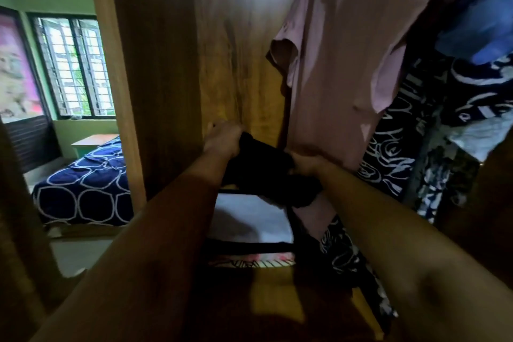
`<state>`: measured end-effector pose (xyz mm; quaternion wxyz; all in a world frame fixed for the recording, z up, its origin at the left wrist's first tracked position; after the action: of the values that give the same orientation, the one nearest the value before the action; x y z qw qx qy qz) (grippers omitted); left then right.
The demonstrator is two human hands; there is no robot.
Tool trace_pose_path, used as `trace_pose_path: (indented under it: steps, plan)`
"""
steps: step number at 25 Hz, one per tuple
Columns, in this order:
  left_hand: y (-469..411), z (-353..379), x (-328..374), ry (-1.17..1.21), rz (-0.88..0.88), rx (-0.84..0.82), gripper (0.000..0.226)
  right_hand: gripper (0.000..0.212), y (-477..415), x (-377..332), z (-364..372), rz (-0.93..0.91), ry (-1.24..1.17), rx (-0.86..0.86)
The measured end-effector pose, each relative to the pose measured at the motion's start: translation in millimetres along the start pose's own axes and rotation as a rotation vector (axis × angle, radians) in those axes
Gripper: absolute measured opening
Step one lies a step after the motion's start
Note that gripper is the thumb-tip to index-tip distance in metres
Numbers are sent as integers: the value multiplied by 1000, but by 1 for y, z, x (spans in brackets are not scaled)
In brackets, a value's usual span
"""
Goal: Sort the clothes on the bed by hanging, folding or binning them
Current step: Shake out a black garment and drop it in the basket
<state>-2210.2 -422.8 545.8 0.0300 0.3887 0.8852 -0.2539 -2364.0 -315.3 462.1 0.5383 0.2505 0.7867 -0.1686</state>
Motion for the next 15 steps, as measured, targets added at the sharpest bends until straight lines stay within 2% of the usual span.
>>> trace_pose_path:
  steps: [2,4,5,6,7,8,10,12,15]
  plan:
    - [4,-2,-2,-132,-42,166,36,29,-14,-17,-12,-235,36,218]
    - [15,26,1,-234,-60,216,36,26,-19,-22,1,-462,371,268]
    - [24,49,4,-265,-43,198,35,16,-21,-12,18,-540,668,238]
    - [36,82,7,-263,-29,131,34,23,-28,10,39,-578,944,164]
    - [50,119,9,-250,-2,44,34,45,-32,42,56,-519,1132,70]
    - [61,155,11,-219,29,-25,34,60,-37,78,66,-434,1202,-11]
    - [72,195,15,-189,49,-52,39,72,-37,116,75,-366,1119,-47]
    - [71,197,9,-140,10,-52,36,82,-41,123,73,-359,938,-94]
    - [70,173,4,-87,-47,-107,31,82,-49,116,56,-278,686,-194]
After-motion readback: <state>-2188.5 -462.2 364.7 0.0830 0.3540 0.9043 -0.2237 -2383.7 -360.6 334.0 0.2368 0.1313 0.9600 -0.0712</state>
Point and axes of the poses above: each hand's wrist, its own y-axis away from the middle knuckle, its own z-axis out of the palm, x = y × z, the point moved 8 cm from there along -y, towards the middle knuckle, and after that the axes turned 12 degrees about -y, right-handed, at the moved point
